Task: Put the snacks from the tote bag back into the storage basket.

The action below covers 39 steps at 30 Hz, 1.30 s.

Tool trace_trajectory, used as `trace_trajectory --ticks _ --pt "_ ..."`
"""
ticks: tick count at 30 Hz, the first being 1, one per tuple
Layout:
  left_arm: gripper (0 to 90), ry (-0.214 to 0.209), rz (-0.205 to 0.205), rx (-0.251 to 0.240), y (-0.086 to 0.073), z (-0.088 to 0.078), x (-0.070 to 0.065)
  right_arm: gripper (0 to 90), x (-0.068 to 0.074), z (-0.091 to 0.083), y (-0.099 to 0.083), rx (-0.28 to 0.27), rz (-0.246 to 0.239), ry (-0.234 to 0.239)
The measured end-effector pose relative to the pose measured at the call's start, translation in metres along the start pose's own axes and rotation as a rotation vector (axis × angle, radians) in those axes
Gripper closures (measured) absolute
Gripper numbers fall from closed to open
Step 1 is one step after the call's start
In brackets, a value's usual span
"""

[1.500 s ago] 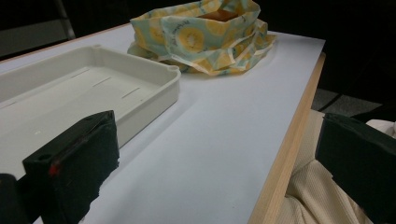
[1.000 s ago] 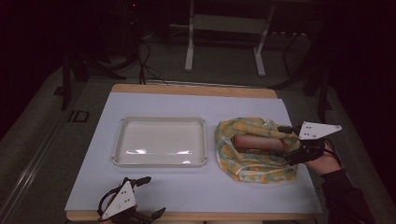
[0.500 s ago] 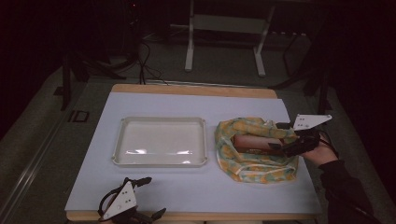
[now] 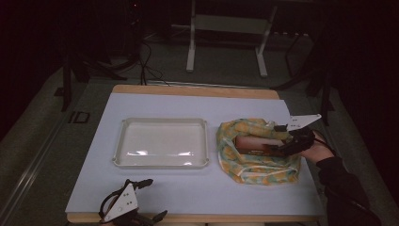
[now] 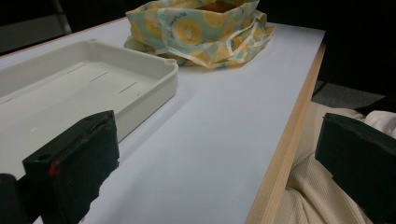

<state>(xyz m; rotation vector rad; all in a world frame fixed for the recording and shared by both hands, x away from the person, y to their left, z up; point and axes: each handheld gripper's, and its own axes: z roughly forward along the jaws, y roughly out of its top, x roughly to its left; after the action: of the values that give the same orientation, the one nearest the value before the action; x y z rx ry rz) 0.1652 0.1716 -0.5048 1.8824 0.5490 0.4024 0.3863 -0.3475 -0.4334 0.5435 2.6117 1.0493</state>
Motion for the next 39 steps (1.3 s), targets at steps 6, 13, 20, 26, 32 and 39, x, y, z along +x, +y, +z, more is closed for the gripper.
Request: trace_trajectory --ticks 6,13,20,26,32,39 --pt "0.0 -0.006 0.001 0.006 -0.001 0.001 0.000 17.6 -0.005 0.014 -0.005 0.094 -0.018 0.018" --pt "0.0 -0.008 0.001 0.008 -0.001 0.001 0.000 19.7 -0.010 0.030 -0.011 0.156 -0.024 0.033" --pt "0.0 -0.011 0.002 0.014 -0.001 0.002 0.001 20.2 -0.014 0.037 -0.013 0.220 -0.039 0.039" --pt "0.0 -0.012 -0.002 0.009 -0.001 0.002 0.001 23.2 -0.012 0.043 -0.011 0.291 -0.094 0.040" --pt "0.0 -0.013 0.001 0.014 -0.001 0.002 0.001 27.2 -0.008 0.050 -0.010 0.337 -0.147 0.055" --pt "0.0 -0.013 0.001 0.015 -0.002 0.002 0.001 37.6 -0.007 0.052 -0.007 0.374 -0.191 0.074"
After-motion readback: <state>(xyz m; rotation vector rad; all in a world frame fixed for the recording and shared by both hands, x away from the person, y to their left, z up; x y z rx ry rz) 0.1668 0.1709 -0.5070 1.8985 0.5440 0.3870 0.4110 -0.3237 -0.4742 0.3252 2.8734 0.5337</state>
